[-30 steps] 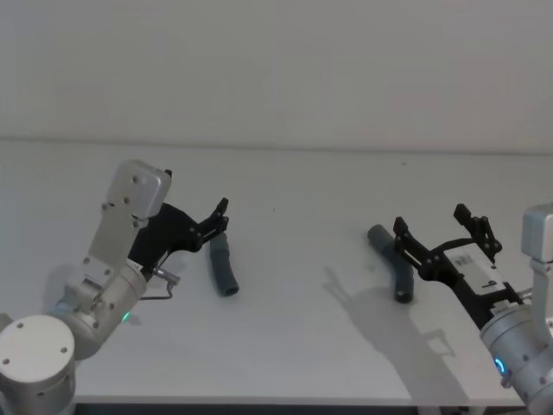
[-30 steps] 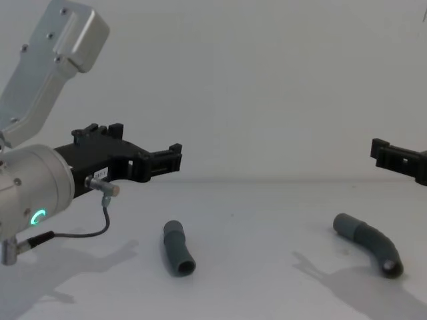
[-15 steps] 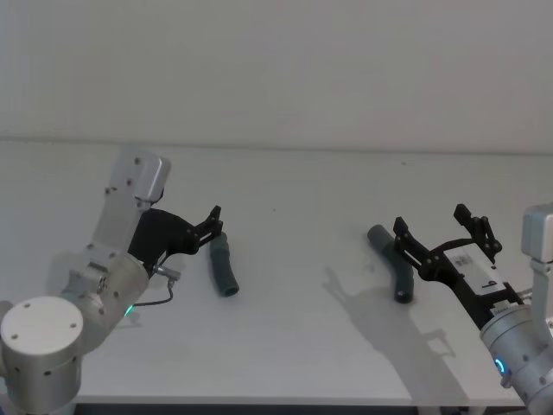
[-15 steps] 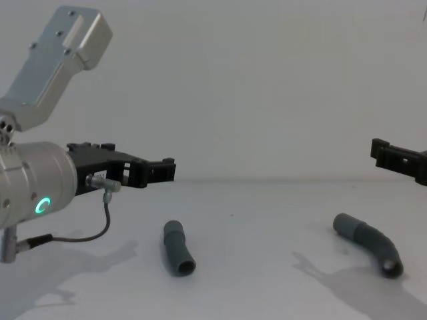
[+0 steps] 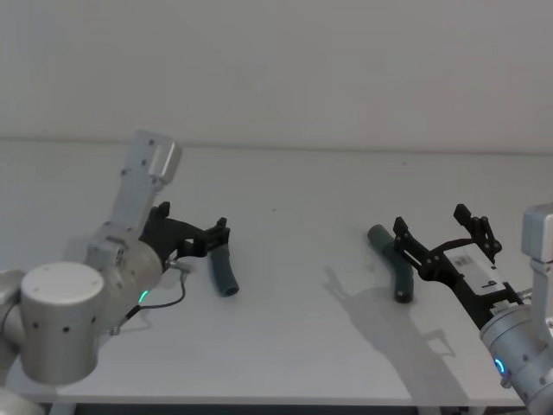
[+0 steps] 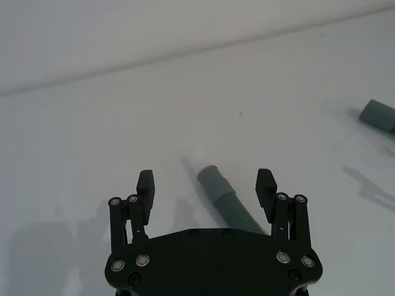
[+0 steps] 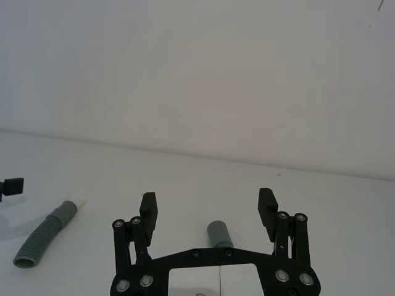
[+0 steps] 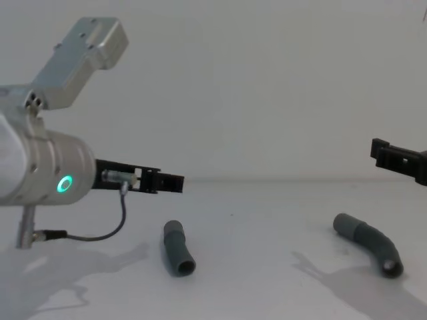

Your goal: Use both hands to pick up one end of the pipe from the table, align the ends, and insert them.

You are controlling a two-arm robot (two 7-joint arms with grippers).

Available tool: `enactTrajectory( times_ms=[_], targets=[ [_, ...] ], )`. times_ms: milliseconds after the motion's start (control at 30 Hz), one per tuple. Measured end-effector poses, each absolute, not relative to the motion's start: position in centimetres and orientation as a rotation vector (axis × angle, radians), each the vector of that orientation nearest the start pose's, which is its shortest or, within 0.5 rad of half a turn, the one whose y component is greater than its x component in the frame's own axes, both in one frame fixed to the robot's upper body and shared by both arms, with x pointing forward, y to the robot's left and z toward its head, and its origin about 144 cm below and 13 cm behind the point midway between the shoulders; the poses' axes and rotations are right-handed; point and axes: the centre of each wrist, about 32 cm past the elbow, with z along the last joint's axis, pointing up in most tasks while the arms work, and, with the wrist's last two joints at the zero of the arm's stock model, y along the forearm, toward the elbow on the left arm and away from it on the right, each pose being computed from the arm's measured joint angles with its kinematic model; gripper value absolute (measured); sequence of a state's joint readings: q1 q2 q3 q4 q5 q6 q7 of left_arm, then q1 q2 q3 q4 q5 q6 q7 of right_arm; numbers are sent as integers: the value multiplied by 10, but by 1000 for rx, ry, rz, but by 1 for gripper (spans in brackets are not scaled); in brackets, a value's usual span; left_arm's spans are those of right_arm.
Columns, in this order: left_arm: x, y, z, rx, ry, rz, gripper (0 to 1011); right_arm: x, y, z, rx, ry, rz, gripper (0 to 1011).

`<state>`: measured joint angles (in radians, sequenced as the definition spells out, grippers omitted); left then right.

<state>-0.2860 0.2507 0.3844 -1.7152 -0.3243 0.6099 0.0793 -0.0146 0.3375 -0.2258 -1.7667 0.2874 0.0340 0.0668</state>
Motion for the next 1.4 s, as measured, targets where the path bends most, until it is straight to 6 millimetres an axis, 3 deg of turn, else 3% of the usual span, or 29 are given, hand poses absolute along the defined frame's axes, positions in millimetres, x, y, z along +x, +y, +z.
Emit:
enactTrajectory(
  times_ms=[600,1400],
  targets=[
    [531,143,1280,429,315,1224,1000,443,-237,1189,26,-75,-1230,1001],
    [545,137,1270,465,398,1256,1000,443,-237,1189,26,-75,-1230,1001]
  ],
)
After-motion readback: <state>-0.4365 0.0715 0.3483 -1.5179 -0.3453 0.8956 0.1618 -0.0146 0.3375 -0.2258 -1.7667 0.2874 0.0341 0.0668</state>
